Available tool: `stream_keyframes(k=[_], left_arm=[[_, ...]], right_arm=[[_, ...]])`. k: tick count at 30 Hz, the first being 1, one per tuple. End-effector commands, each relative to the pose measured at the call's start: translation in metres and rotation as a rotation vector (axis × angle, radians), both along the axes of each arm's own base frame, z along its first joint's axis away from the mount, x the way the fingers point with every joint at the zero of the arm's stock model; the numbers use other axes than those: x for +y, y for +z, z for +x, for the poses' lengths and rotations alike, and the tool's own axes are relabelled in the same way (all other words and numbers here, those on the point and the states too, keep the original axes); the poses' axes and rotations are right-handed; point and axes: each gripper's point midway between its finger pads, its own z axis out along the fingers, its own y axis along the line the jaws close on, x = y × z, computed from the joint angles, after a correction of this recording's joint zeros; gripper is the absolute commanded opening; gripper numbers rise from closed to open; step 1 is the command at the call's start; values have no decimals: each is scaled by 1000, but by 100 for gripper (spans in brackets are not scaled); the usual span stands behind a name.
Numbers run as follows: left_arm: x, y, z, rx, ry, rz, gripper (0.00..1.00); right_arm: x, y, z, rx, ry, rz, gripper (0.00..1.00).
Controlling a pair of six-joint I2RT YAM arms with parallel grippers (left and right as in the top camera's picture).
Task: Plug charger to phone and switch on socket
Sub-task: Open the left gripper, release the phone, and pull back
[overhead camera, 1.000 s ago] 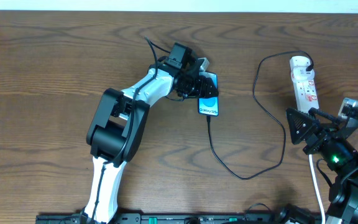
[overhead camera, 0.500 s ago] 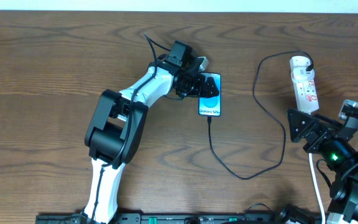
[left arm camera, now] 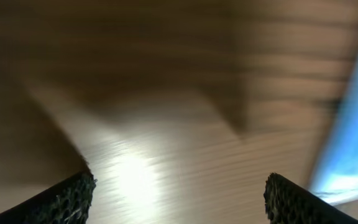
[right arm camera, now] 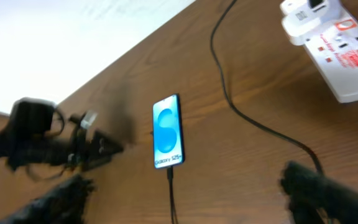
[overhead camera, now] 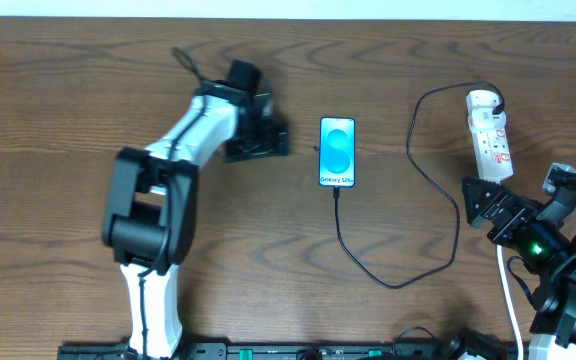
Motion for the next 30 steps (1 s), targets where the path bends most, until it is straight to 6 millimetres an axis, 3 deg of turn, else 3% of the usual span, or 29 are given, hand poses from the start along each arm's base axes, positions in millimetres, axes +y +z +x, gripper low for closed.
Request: stream_keyframes(k=[1,3,5,7,8,11,14,17,23,30], left_arm=[[55,36,3,-75,89,139,88],[63,66,6,-134,113,126,89],[71,111,5,-227,140,106,88],[77,147,1,-309,157,94,88],[82,171,-4,-366,168,100,88],[102,218,-23,-492,213,169,88],[122,249,-47,-590,264,228,88],[143,265,-74,-658,319,277,88],[183,265,-122,-708,453,295,88],[209,282,-167,-816,593,246,89]], right_arm=[[-22,-7,3,47,-111,-51,63],[-41,-19,2,107,-203,-94,43],[-66,-39,0,216,-351,-89,21],[-70,-51,4,269,-381,-52,4],[-72,-59,8,297,-385,-35,1],[-79,-82,19,373,-388,-2,1],[-84,-100,30,445,-401,41,1],[-93,-110,45,499,-400,59,1],[-117,-120,76,615,-447,93,1],[-145,-125,116,677,-518,122,1]])
